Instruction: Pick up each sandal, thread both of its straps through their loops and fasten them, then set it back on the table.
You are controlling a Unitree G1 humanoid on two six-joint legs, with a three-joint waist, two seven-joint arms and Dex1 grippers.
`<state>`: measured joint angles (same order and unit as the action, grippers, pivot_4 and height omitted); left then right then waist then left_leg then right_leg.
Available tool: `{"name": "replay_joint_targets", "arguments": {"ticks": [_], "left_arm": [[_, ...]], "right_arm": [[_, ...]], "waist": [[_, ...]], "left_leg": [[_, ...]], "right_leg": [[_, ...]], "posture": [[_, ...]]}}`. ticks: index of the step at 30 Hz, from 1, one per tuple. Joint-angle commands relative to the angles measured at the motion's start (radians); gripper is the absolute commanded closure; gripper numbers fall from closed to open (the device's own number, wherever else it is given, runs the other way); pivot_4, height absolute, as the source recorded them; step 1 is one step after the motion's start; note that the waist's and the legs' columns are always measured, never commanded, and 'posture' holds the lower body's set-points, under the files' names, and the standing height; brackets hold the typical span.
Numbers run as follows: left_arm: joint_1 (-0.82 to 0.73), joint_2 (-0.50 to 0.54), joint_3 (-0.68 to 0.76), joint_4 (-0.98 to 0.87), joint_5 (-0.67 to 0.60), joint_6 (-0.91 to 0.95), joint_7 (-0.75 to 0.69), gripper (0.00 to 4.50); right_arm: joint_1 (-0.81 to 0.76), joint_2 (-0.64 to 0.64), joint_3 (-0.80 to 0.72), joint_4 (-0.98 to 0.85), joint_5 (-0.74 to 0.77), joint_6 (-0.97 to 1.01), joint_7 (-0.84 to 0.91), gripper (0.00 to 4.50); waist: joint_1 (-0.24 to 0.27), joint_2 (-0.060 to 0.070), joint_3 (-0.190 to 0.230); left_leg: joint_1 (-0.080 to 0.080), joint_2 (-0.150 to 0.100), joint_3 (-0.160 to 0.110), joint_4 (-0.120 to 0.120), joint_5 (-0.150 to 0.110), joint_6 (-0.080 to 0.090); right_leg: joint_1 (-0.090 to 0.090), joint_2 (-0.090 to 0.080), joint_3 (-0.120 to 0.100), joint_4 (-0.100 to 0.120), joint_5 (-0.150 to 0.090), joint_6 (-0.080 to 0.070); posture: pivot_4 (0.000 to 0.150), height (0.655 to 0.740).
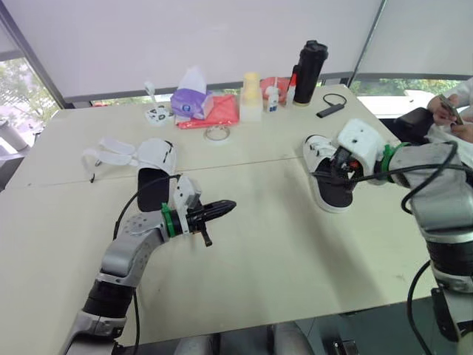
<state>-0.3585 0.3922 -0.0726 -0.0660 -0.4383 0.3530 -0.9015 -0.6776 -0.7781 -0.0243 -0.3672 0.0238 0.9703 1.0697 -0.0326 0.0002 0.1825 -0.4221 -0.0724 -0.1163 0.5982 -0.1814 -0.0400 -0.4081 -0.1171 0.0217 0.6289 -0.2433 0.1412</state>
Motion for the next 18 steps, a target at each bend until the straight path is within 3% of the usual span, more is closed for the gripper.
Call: {"name": "replay_joint_targets", "arguments": {"ticks": [1,4,7,15,17,18], "left_arm": [[-0.014,0.002,0.02,-0.014,0.026,-0.058,0.021,4.5],[-0.014,0.002,0.02,-0.004,0.061,-0.1,0.043,4.5],[-0.008,0.025,0.029,0.005,0.173,-0.212,0.118,4.5],[-0.017,0.08,0.064,0.051,0.387,-0.385,0.315,4.5],[-0.025,0.146,0.082,0.093,0.526,-0.471,0.419,4.5],[-0.03,0.175,0.088,0.114,0.59,-0.507,0.471,3.96]], "right_arm": [[-0.025,0.033,-0.095,-0.104,0.189,0.122,0.041,0.06],[-0.033,0.074,-0.144,-0.149,0.349,0.259,0.058,0.06],[-0.043,0.232,-0.212,-0.178,0.506,0.425,0.008,0.06],[-0.034,0.314,-0.224,-0.151,0.588,0.455,-0.167,0.06],[-0.012,0.32,-0.2,-0.156,0.598,0.427,-0.197,0.06],[-0.004,0.32,-0.189,-0.157,0.603,0.415,-0.209,0.0]], "waist": [[0.005,0.0,0.0],[0.02,0.0,0.0],[0.022,-0.001,0.0],[0.027,-0.001,0.0],[0.023,-0.001,0.0],[0.021,-0.001,0.0]], "left_leg": [[0.0,0.0,0.0,0.0,0.0,0.0],[0.0,0.0,0.0,0.0,0.0,0.0],[-0.001,0.0,0.0,0.001,0.0,0.0],[-0.002,-0.001,0.0,0.001,0.0,0.0],[-0.002,-0.001,0.0,0.0,0.0,0.0],[-0.002,-0.001,-0.001,0.0,0.0,0.0]], "right_leg": [[0.0,0.0,0.0,0.0,0.0,0.0],[0.0,-0.001,0.0,0.0,0.0,0.0],[0.0,-0.001,-0.001,0.0,0.0,-0.001],[-0.001,-0.001,-0.001,-0.001,0.0,-0.001],[-0.002,-0.001,-0.001,-0.001,0.0,0.0],[-0.002,-0.001,-0.001,0.0,0.0,0.0]], "posture": [[0.15,0.74],[0.15,0.74],[0.15,0.74],[0.15,0.74],[0.15,0.74],[0.15,0.74]]}}
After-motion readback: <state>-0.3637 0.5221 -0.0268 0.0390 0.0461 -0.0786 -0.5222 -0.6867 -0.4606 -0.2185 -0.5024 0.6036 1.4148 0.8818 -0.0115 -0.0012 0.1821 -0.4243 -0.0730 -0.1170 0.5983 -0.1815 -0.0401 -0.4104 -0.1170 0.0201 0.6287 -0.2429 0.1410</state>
